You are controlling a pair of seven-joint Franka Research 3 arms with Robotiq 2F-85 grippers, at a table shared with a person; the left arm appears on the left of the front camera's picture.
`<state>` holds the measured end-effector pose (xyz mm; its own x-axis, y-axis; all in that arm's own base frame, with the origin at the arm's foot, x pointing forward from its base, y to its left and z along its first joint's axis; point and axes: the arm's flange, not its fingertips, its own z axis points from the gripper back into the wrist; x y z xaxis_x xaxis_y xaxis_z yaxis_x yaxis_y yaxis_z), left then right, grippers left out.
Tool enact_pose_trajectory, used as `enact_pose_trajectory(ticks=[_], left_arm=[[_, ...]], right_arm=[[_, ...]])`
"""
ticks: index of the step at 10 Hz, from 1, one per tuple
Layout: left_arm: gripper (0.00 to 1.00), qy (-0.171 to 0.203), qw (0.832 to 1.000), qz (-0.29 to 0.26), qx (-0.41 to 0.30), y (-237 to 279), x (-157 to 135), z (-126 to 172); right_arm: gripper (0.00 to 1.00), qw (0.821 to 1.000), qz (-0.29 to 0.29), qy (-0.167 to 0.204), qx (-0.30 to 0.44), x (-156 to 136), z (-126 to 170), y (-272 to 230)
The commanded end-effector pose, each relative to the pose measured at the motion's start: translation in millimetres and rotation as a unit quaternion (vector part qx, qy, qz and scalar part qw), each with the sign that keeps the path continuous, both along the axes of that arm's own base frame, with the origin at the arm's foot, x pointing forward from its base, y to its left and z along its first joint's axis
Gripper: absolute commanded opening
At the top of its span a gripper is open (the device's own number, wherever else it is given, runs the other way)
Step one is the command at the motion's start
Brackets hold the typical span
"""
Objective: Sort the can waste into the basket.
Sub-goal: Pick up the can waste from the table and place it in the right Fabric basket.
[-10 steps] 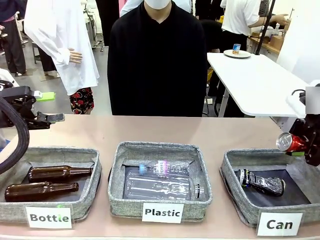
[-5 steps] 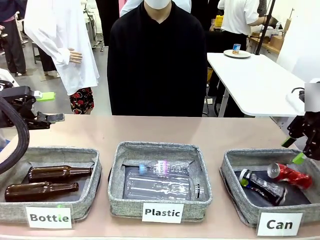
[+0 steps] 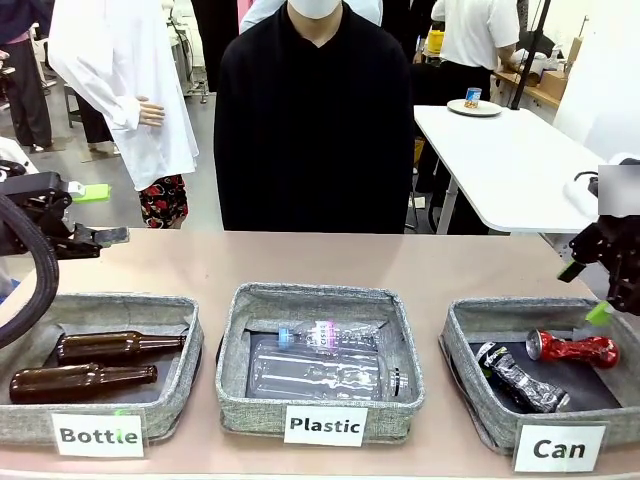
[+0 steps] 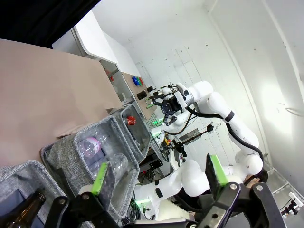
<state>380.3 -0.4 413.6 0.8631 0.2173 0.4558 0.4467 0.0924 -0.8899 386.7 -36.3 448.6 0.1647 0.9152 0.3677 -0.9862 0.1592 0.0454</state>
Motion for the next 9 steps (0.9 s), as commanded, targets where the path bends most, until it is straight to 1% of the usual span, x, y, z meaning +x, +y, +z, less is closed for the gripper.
enact_pose_trajectory(ticks=[1, 2, 3, 4, 5, 6, 7, 8, 9], left_arm=[[1.00, 0.004, 1.000, 0.002, -0.004, 0, 0, 3], [1.00, 0.004, 1.000, 0.002, -0.004, 0, 0, 3], [1.00, 0.004, 1.000, 0.002, -0.004, 0, 0, 3], [1.00, 0.004, 1.000, 0.002, -0.004, 0, 0, 3], [1.00, 0.004, 1.000, 0.002, -0.004, 0, 0, 3], [1.00, 0.004, 1.000, 0.002, -0.004, 0, 0, 3], [1.00, 0.004, 1.000, 0.002, -0.004, 0, 0, 3], [1.00, 0.004, 1.000, 0.002, -0.004, 0, 0, 3], [1.00, 0.004, 1.000, 0.002, -0.004, 0, 0, 3]], right_arm=[[1.00, 0.980, -0.072, -0.010, 0.184, 31, 12, 17], [1.00, 0.946, -0.133, -0.021, 0.294, 48, 18, 26], [1.00, 0.903, -0.157, 0.092, 0.389, 57, 26, 30], [1.00, 0.860, -0.205, 0.142, 0.445, 72, 29, 30], [1.00, 0.804, -0.266, 0.179, 0.502, 86, 34, 28], [1.00, 0.753, -0.289, 0.203, 0.555, 96, 38, 21], [1.00, 0.709, -0.308, 0.217, 0.596, 105, 42, 11], [1.00, 0.694, -0.315, 0.220, 0.609, 111, 41, 4], [1.00, 0.705, -0.318, 0.218, 0.595, 113, 36, 4]])
